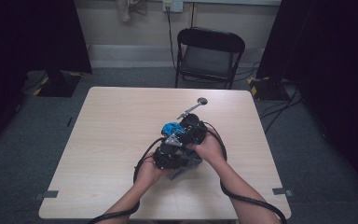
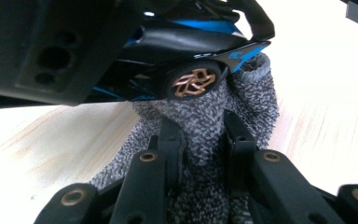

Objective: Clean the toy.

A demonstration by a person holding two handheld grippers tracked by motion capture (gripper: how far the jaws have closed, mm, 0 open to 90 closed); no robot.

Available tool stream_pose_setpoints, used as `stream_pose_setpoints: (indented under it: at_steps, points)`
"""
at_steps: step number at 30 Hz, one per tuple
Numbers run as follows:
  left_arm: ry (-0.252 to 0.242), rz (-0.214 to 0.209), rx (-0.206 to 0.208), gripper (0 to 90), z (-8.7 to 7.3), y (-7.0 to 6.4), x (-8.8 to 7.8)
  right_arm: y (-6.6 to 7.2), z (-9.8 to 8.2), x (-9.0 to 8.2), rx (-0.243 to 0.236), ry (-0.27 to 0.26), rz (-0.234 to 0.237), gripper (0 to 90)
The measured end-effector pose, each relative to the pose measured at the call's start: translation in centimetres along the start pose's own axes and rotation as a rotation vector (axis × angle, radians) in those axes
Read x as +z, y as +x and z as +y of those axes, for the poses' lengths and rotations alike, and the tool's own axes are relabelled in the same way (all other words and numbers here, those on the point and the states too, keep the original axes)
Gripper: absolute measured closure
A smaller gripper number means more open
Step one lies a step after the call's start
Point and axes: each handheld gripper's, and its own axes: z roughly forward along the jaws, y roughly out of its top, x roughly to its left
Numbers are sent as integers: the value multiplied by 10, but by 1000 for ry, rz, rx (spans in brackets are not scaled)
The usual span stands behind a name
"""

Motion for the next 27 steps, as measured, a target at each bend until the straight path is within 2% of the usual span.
stream_pose_setpoints:
  at_steps: [10, 18, 27]
  points:
    - [-5, -23, -5, 731, 0, -3, 2, -6, -2, -3, 21, -8, -7, 285]
    - [4, -37, -2, 728, -2, -5, 1, -17, -4, -8, 52, -19, -11, 285]
    - [7, 17, -19, 729, -7, 12, -15, -37, -14, -12, 93, -15, -37, 285]
